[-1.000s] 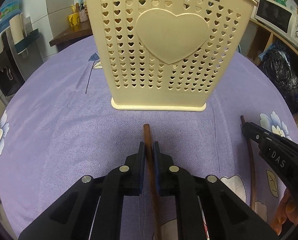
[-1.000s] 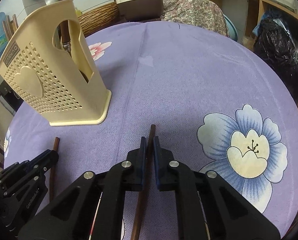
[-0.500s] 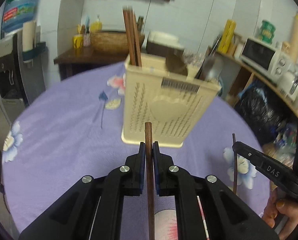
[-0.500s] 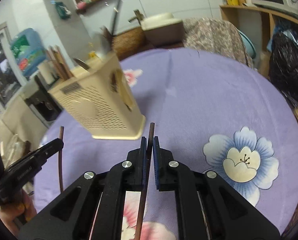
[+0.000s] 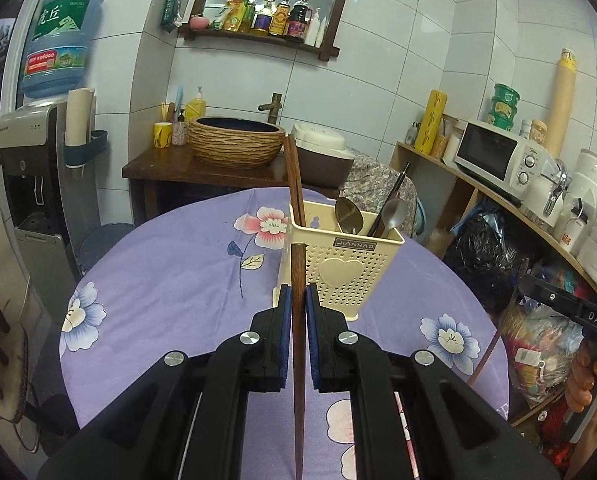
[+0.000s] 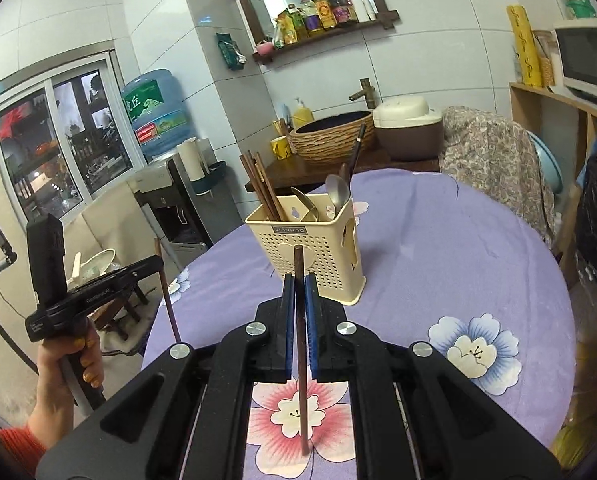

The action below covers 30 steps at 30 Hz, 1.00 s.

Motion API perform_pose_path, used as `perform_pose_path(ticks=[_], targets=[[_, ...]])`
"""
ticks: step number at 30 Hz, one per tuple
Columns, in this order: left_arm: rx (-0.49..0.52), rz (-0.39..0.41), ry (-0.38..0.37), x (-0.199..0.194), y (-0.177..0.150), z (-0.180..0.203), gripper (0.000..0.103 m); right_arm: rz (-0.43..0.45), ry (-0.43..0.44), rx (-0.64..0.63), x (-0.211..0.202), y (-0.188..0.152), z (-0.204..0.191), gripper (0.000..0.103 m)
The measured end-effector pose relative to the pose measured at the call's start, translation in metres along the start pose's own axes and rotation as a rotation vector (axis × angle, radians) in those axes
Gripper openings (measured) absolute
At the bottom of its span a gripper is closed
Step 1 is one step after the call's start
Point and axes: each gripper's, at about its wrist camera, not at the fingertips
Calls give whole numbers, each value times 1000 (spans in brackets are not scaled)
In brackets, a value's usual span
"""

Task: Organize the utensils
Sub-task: 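Lift both chopsticks and carry them above the beige holder, then lower both chopsticks into the holder and open both grippers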

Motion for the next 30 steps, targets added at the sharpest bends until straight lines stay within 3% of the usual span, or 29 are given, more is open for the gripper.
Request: perform_pose_path(ticks=[7,13,19,26,30], targets=[[-1,30,-12,-10,-1,-3,9,-5,14,-21,0,2,-3,6],[4,57,-37,-15,22,-1,9,10,47,-32,-1,24,-7,6],[31,153,-59,-24,84,17,9,69,70,-48,1,92,-21,6],[42,280,-17,-20,172,35,9,190,-8,-41,7,190,-37,6],[9,262,-13,5,195,38,9,206,-59,-38,27,211,-38,6]])
Point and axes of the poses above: each gripper's, at about its wrist camera, not at the fingertips, and x roughly the way its jaws point, z to its right, y to its top, and after that the axes turned 1 degree about y, right-handed
